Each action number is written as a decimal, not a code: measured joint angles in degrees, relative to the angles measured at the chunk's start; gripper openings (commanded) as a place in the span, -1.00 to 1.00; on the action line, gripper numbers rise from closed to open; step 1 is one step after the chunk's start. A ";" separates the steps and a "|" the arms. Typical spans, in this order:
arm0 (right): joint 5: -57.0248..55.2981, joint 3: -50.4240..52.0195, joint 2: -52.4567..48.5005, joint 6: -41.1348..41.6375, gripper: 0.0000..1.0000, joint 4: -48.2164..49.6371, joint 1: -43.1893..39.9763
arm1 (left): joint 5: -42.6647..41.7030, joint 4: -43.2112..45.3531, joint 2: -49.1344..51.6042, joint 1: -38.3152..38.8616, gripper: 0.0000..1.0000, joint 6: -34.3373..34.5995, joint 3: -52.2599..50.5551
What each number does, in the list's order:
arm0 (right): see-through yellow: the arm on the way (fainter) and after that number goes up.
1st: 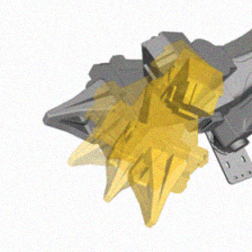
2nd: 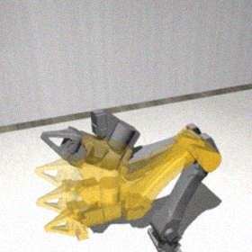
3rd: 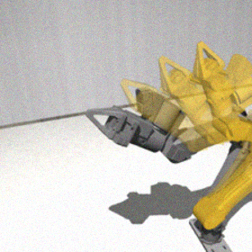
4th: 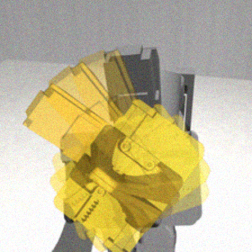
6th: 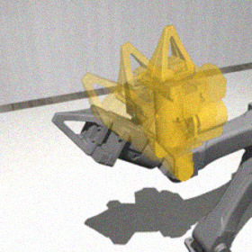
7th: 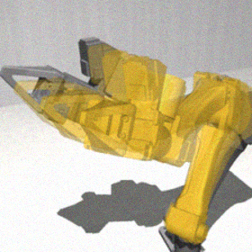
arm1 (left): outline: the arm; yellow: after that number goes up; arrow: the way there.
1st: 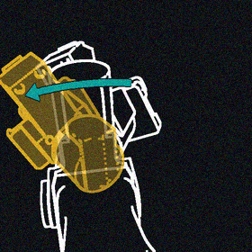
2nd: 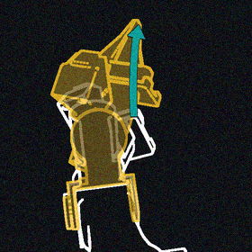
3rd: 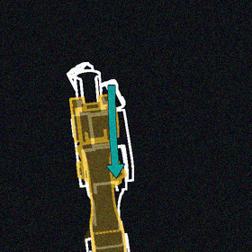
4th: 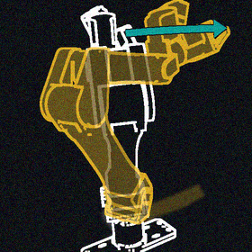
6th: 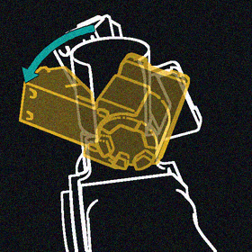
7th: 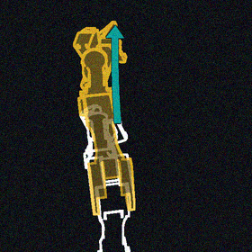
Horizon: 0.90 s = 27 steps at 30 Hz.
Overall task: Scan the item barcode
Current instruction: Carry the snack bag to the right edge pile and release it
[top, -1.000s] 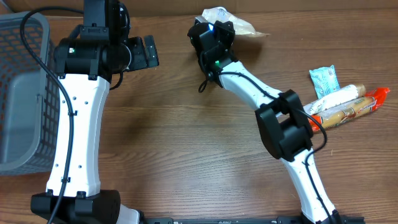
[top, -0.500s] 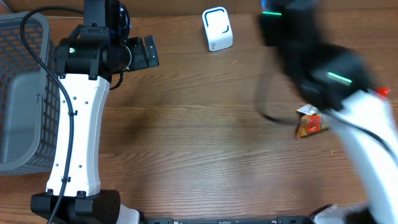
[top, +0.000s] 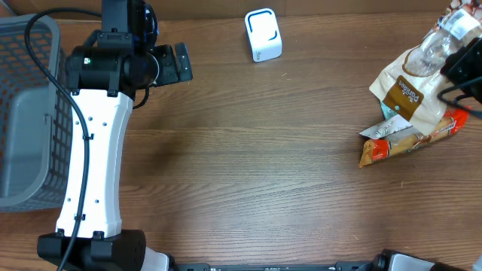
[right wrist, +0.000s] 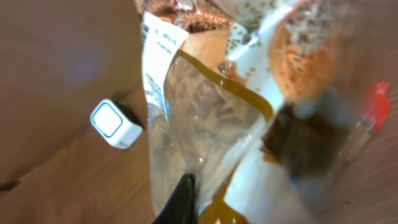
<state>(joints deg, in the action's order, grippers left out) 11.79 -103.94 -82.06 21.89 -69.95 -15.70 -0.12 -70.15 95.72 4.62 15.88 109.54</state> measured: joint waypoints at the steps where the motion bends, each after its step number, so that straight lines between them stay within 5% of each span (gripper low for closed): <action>1: 1.77 3.45 -0.09 0.72 -0.93 2.67 -1.55 | -0.02 0.00 0.00 0.00 1.00 0.00 0.00; 10: 14.93 35.85 -0.72 4.92 -0.92 29.64 -15.58 | 0.00 0.00 0.00 0.00 0.99 0.00 -0.04; 18: 19.74 49.42 -3.43 5.18 1.00 39.19 -21.11 | 0.00 0.02 0.00 0.00 1.00 0.00 -0.04; 22: 22.34 48.96 -3.30 2.16 1.00 36.59 -21.18 | 0.00 0.00 0.00 0.00 1.00 0.00 -0.04; 27: 23.39 42.56 -0.44 -1.97 1.00 21.57 -21.16 | 0.00 0.00 0.00 0.00 0.99 0.00 -0.04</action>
<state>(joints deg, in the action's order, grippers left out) 35.18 -61.39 -82.50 19.92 -48.38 -36.86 -0.12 -70.15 95.72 4.62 15.88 109.49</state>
